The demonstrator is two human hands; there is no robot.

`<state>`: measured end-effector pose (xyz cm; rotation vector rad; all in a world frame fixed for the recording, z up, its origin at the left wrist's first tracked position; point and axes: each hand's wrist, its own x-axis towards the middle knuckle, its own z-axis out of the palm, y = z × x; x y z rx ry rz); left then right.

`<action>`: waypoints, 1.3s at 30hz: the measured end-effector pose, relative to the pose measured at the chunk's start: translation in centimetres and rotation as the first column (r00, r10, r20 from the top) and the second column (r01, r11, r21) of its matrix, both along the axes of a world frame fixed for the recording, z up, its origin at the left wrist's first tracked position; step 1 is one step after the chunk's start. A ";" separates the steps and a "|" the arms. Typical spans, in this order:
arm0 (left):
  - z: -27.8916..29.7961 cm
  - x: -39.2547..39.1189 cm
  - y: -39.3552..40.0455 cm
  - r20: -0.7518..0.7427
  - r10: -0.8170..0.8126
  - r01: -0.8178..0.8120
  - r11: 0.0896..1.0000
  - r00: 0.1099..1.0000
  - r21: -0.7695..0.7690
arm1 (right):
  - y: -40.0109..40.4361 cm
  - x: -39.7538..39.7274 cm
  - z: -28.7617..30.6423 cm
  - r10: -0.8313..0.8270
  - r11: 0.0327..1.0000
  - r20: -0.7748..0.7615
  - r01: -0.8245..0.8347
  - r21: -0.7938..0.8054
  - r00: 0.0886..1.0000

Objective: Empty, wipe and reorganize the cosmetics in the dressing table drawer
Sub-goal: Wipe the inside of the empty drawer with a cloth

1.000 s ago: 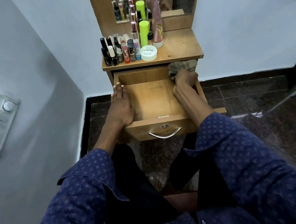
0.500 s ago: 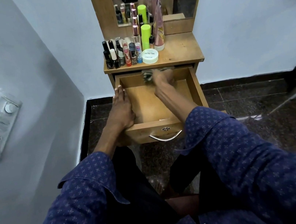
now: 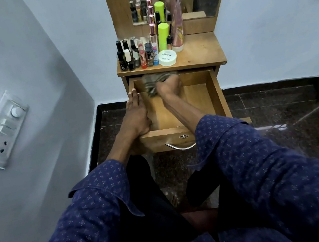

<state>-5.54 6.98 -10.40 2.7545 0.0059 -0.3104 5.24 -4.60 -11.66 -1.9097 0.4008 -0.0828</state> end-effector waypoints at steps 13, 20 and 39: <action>-0.9 -0.3 0.6 0.101 0.021 -0.007 0.991 0.995 -0.134 | -5.0 -1.7 0.2 0.670 0.306 -0.236 -0.552 -0.776 0.704; -1.0 -0.5 0.4 0.072 0.022 -0.014 0.994 0.997 -0.106 | -3.4 -5.6 -0.7 0.905 -0.071 -0.340 -0.699 -0.712 0.254; -0.8 -0.3 0.2 0.029 -0.018 0.018 1.000 0.999 -0.007 | -9.1 -0.2 0.5 0.851 -0.098 -0.407 -0.661 -0.744 0.331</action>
